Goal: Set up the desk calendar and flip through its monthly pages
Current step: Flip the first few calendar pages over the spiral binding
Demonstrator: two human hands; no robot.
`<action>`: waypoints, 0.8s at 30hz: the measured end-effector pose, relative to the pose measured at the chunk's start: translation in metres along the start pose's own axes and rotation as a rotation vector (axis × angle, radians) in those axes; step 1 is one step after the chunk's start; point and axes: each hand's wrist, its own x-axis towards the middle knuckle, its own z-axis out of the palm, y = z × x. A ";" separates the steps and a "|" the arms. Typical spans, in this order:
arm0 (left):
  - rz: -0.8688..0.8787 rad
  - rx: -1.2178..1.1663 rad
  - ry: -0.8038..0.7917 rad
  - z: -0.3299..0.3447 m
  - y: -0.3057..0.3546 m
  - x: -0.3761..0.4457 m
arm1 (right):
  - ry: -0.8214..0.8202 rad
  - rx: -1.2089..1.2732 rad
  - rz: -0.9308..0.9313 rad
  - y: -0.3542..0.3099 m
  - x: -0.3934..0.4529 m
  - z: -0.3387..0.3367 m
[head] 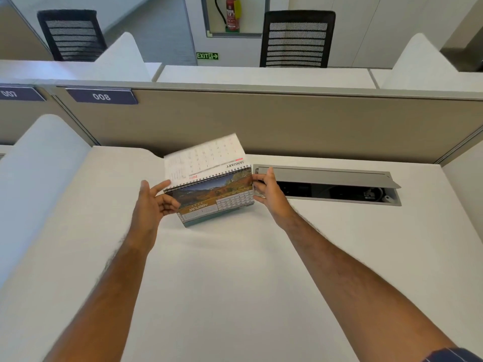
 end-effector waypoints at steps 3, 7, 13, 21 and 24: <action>-0.020 0.035 0.034 -0.002 -0.006 0.002 | 0.002 -0.004 -0.006 0.000 0.000 0.001; 0.003 0.079 0.177 0.000 -0.018 -0.001 | 0.005 -0.003 -0.007 0.002 0.001 0.000; -0.034 0.383 0.360 0.021 -0.064 -0.022 | 0.020 -0.001 0.001 0.002 0.002 0.002; -0.007 0.299 0.212 0.057 -0.063 -0.058 | 0.024 -0.012 0.017 0.001 0.002 0.003; -0.014 0.318 0.229 0.057 -0.064 -0.063 | 0.022 -0.009 0.015 0.000 0.001 0.003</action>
